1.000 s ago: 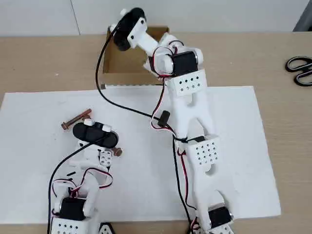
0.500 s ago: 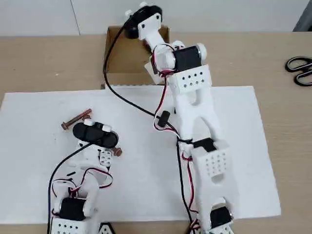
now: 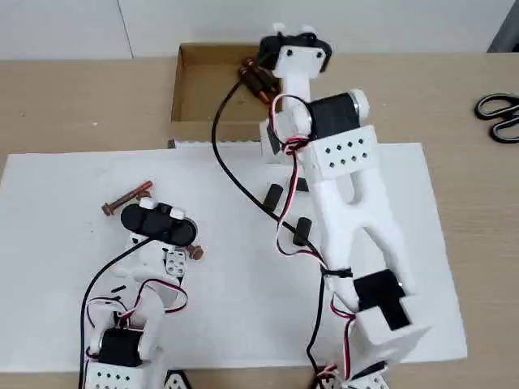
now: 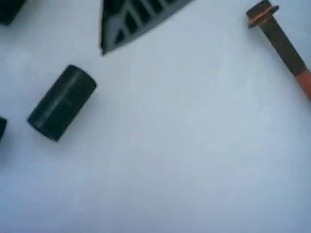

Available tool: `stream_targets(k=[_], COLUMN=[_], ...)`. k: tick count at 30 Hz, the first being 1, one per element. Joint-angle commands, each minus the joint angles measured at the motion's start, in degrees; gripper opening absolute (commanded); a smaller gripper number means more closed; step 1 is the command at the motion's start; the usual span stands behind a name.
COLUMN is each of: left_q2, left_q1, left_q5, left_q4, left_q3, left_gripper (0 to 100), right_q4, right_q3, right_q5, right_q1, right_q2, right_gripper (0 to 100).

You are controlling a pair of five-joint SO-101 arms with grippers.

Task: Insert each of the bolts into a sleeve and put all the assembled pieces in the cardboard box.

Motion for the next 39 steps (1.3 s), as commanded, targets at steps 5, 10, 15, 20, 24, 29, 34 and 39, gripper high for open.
stream_targets(k=[5, 10, 15, 20, 24, 29, 34, 39], left_q2=[-0.6, -0.6, -0.6, -0.6, -0.6, -0.6, -0.6, -0.6], left_q1=[-0.4, -0.4, -0.4, -0.4, -0.4, -0.4, -0.4, -0.4], left_q5=[-0.3, -0.3, -0.3, -0.3, -0.3, -0.3, -0.3, -0.3], left_q4=[0.3, 0.3, 0.3, 0.3, 0.3, 0.3, 0.3, 0.3], left_q3=[-0.3, -0.3, -0.3, -0.3, -0.3, -0.3, -0.3, -0.3], left_gripper=[1, 1, 1, 1, 1, 1, 1, 1], right_q4=[0.0, -0.8, -3.8, -8.0, -10.1, -13.0, -15.8, -16.2], right_q3=[14.7, 21.1, 26.2, 27.3, 27.3, 27.2, 27.2, 27.2], right_q5=[-7.8, -10.1, -10.1, -10.1, -12.3, -12.5, -12.4, -12.5], right_q1=[2.2, 1.5, 1.5, 1.5, 1.3, 1.3, 1.2, 1.1], right_q2=[-6.1, -5.8, -5.1, 0.0, 4.4, 8.4, 10.8, 13.1], right_gripper=[22.4, 22.4, 22.3, 22.3, 22.2, 22.2, 22.2, 20.6])
